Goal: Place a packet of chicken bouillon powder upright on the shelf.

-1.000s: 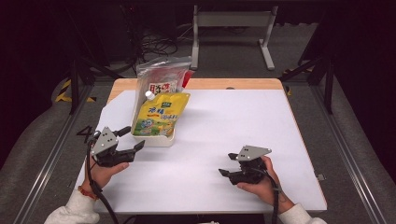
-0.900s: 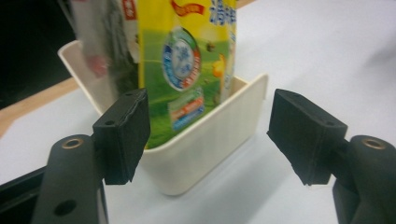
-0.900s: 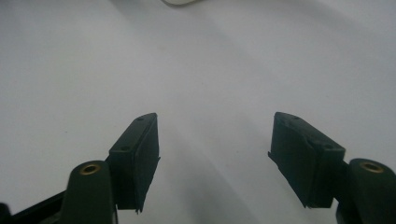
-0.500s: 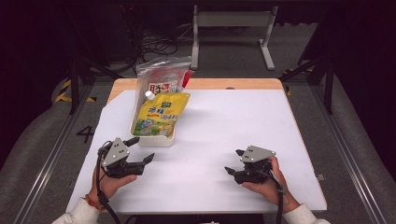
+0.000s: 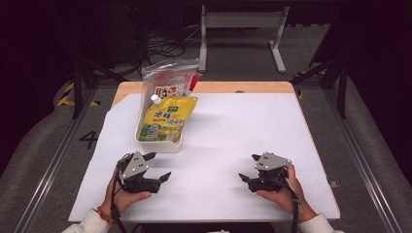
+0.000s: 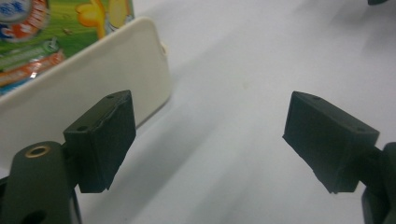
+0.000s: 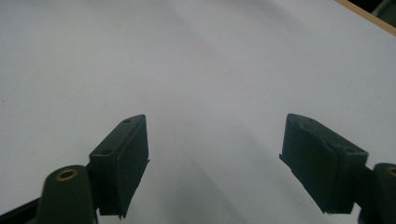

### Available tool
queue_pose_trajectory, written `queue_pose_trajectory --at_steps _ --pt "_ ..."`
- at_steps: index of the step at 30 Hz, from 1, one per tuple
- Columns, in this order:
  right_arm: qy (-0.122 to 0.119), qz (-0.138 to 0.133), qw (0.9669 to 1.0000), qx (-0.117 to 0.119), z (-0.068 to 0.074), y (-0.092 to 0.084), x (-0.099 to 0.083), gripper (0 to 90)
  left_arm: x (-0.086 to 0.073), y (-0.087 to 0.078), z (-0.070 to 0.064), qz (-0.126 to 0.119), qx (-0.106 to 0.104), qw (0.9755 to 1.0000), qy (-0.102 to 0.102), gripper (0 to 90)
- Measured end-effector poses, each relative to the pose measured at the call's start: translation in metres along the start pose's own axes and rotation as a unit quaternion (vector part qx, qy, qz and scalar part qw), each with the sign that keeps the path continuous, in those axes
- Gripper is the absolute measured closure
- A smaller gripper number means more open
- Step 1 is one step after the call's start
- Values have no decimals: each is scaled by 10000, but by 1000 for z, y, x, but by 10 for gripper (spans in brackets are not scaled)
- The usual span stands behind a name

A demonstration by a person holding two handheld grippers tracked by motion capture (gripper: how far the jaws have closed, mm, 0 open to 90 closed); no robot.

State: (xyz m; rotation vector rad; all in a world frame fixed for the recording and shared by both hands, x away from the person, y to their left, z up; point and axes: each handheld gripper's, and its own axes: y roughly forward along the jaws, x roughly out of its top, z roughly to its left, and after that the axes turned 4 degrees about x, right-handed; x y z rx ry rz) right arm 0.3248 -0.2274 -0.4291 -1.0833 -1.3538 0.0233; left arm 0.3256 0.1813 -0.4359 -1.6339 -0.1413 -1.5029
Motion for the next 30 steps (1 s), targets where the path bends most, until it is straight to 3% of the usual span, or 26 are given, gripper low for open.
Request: queue_pose_trajectory --at_steps 4,9,13,17,22,26,30 --pt "-32 34 9999 -95 -1 -4 -6 203 -1 2 -3 69 -107 9999 29 155" --pt "-73 92 9997 -231 -3 -8 -15 164 -4 10 -7 406 -277 9986 213 114" --pt "-86 157 9993 -332 -6 -8 -19 122 -4 13 -10 470 -230 9982 276 75" --pt "-34 0 9996 -282 -6 -12 -20 72 -6 15 -8 426 -63 9990 153 55" --pt "-69 -20 9996 -268 -6 -12 -21 63 -6 12 -7 230 -106 9996 134 58" --pt "-122 14 9989 -452 -4 -7 -18 58 -10 10 -8 233 -87 9995 182 62" --pt "-106 -144 9986 -493 -1 -5 -16 60 -9 9 -9 235 -35 9995 204 62"
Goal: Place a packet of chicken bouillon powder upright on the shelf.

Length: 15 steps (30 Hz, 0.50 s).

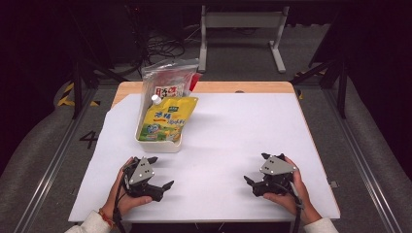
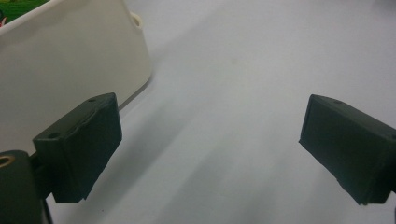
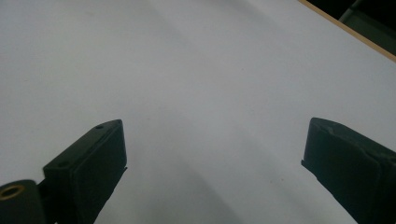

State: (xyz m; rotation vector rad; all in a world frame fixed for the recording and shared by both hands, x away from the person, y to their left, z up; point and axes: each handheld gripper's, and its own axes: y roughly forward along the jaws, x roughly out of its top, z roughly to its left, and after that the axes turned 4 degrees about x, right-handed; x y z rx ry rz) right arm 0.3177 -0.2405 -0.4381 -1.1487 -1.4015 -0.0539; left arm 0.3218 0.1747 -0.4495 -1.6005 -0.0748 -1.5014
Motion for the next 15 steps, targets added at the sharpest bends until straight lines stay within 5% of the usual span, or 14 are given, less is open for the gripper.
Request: queue_pose_trajectory --at_steps 7,15 --pt "32 -290 9995 -97 5 -1 -3 126 0 5 2 146 17 9999 50 62" --pt "107 -101 9997 -182 3 4 -5 88 1 6 3 128 6 9999 78 61"
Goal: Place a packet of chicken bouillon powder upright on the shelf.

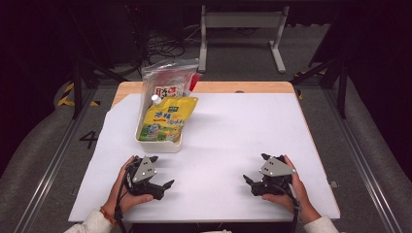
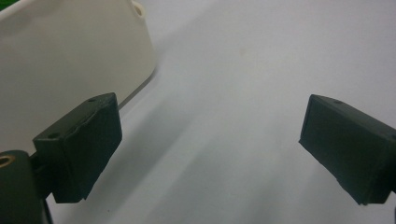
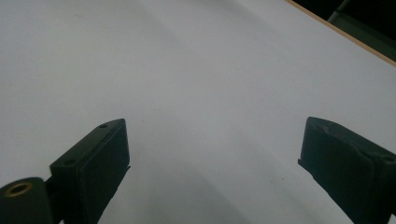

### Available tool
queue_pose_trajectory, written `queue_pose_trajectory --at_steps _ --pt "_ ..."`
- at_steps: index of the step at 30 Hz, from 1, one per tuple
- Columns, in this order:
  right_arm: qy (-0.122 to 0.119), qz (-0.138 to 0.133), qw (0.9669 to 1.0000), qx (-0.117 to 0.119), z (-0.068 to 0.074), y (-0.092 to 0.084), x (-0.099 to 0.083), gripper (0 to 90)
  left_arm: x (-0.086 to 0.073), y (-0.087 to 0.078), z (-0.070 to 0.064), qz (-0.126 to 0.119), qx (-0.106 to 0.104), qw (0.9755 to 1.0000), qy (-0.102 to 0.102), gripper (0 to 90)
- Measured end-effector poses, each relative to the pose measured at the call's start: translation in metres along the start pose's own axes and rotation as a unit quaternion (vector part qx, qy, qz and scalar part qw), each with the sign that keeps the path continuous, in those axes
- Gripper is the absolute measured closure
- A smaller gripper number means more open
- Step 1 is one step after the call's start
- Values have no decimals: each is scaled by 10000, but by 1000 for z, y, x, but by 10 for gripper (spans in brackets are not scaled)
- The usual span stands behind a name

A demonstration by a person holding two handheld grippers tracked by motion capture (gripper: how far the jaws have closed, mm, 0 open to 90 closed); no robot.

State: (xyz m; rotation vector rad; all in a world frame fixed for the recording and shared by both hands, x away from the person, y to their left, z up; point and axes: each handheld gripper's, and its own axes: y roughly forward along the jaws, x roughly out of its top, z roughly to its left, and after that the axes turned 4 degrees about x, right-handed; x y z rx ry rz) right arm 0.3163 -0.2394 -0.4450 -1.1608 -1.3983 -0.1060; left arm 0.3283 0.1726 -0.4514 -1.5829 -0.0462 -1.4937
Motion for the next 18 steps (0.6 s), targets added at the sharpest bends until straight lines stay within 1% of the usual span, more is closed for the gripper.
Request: queue_pose_trajectory --at_steps 1,3,5,8,10,12,13,14,18 --pt "29 -23 10000 -35 0 -1 0 104 0 0 0 9 -11 10000 16 59" --pt "63 -97 9999 -35 -2 -2 0 114 0 1 0 24 -32 10000 46 51" --pt "75 -148 9998 -62 -3 -3 0 115 0 1 0 -26 -132 9999 38 51" --pt "89 -111 9998 -102 -3 -3 0 108 1 1 0 -52 -121 9999 55 48" --pt "78 -98 9998 -172 -3 -4 -1 108 3 1 1 -70 -68 9999 38 48" --pt "65 -139 9996 -216 -3 -6 -1 109 3 1 0 -85 -97 9999 24 48" --pt "52 -134 9996 -258 -3 -7 -1 108 4 2 0 -78 -72 9999 37 48" --pt "59 -133 9995 -297 -4 -8 -2 109 4 2 -1 -83 -92 9999 47 48" --pt "96 -161 9993 -327 -6 -10 -2 112 5 4 -1 -24 -70 10000 64 48"
